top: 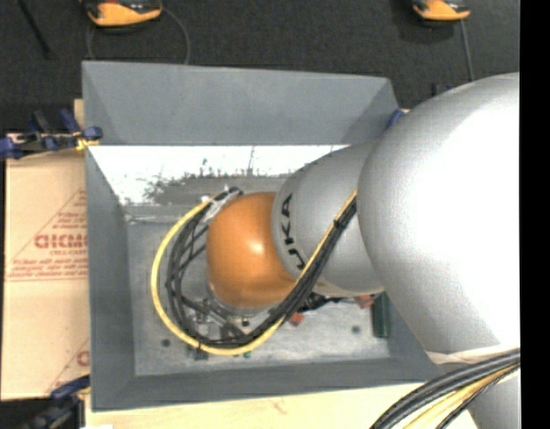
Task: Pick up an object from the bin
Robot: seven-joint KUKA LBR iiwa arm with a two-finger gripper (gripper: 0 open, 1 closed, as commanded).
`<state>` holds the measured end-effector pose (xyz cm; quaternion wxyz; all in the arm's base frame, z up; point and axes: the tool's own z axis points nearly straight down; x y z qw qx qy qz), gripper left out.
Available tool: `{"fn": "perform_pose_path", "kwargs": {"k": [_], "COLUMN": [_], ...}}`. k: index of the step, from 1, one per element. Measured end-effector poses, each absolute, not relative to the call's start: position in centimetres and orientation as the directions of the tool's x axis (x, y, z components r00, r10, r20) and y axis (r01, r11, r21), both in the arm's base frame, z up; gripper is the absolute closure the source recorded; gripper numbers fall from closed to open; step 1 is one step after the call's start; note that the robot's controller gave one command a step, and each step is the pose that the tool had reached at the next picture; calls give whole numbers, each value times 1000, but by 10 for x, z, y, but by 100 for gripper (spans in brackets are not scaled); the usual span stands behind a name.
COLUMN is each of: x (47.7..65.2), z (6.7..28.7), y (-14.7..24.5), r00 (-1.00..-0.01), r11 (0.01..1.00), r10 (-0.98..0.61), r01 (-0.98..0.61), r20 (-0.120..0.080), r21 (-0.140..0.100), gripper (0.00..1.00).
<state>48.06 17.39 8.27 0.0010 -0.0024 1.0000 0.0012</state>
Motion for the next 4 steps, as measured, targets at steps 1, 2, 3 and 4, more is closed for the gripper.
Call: {"fn": "perform_pose_path", "kwargs": {"k": [1,2,3,4], "x": [493,518,604,616], "z": [110,112,83,70], "y": [198,238,208,234], "r00": [-1000,-973,-1000,-1000], "r11": [1000,973,1000,1000], "r10": [26,229,25,-6], "r01": [26,229,25,-6], "r20": [-4,-1,-6,-6], "r21": [3,3,-1,1], "gripper": [100,100,100,100]}}
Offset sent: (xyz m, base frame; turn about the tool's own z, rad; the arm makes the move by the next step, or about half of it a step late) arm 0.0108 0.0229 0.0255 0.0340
